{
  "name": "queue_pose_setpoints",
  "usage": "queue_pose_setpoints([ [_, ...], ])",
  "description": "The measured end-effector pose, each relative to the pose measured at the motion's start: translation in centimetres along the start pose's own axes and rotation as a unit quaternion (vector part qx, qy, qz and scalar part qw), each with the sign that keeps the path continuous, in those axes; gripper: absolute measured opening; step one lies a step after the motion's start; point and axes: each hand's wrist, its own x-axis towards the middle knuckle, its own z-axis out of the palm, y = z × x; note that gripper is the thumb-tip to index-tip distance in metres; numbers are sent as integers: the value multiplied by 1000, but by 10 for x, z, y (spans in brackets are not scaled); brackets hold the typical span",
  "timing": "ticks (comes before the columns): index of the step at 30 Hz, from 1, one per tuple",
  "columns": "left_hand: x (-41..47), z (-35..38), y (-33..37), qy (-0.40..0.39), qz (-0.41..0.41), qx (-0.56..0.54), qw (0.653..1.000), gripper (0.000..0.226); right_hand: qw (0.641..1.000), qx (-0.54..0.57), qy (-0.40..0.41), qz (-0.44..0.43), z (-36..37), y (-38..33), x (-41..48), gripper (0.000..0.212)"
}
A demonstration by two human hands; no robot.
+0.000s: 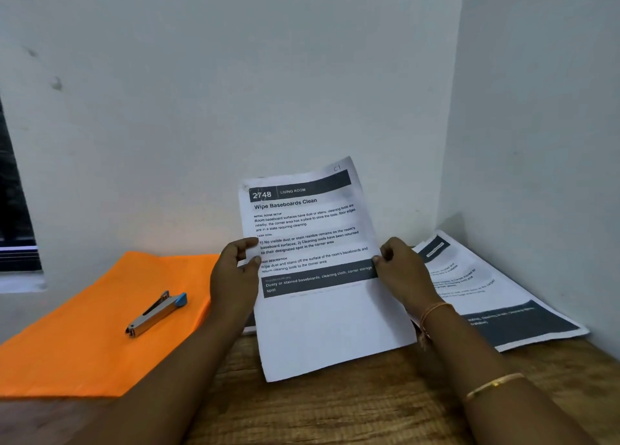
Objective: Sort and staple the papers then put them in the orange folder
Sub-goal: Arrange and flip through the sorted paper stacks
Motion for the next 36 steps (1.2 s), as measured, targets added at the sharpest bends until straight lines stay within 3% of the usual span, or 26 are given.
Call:
queue_pose_setpoints([
  [5,-1,-1,1,4,-1,-3,1000,25,1000,24,-6,-10,2,1,2,12],
  [10,-1,-2,-1,-21,-16,-23,999,19,997,55,46,-15,-2,0,3,9],
  [17,-3,3,-1,-89,-40,-58,994,23,995,-6,97,-36,-9,5,7,6],
  [26,-14,11,-4,-178,-39,8,983,30,994,-45,102,-12,-15,27,13,6],
  [31,-21,13,-1,-239,-9,88,967,36,981,-162,99,-29,-22,43,16,9],
  [36,-36,22,4,-331,2,178,926,40,961,-258,70,65,-47,78,17,7],
])
